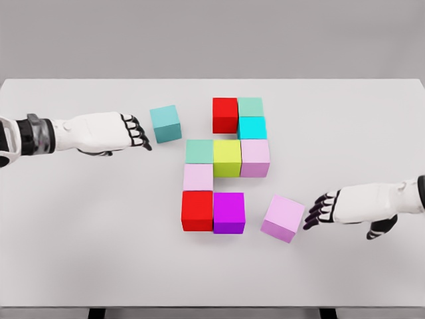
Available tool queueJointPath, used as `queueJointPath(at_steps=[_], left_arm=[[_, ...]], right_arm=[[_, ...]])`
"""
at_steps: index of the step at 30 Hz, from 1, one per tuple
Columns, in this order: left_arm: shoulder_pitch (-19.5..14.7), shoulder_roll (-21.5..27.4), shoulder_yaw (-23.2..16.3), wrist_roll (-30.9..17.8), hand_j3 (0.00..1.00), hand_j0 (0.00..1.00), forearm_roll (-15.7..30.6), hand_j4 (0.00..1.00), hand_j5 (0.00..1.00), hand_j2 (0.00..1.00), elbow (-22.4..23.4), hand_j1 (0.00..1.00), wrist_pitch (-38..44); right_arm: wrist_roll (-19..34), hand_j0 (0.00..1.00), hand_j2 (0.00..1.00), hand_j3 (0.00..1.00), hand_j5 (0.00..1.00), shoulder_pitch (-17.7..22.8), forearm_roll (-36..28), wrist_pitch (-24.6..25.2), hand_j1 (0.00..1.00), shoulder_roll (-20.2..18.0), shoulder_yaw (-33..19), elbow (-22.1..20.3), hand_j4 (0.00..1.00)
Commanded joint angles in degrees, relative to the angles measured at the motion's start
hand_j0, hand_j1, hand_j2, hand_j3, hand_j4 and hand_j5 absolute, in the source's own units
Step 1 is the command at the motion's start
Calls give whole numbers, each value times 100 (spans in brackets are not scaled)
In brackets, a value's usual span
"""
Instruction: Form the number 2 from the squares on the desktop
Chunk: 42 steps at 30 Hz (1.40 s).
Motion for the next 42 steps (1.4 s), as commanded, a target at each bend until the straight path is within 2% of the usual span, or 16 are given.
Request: queueJointPath(at_steps=[1,8,14,17,21,42], left_arm=[[0,-41,8,2,84,84,35,84,84,84,-12,84,5],[26,-24,8,2,84,84,70,84,84,84,84,84,5],[18,-481,-1,-15,85,85,0,85,85,85,638,85,5],[0,-507,-1,-15,85,85,9,85,85,85,787,85,5],[-61,-797,-1,-15,85,85,9,85,85,85,1218,85,5],[-316,-1342,-1,-94,86,86,-18,86,86,86,1974,86,5]], right_arm=[[2,100,100,100,100,0,-23,10,100,-17,19,-117,100],[2,100,100,100,100,62,-49,10,100,79,107,-152,100],[-16,100,100,100,100,53,-93,10,100,185,89,-143,100],[-16,100,100,100,100,53,-102,10,100,211,63,-143,100],[-16,100,100,100,100,44,-119,10,100,361,28,-134,100],[-34,100,100,100,100,9,-154,10,100,448,-236,314,100]])
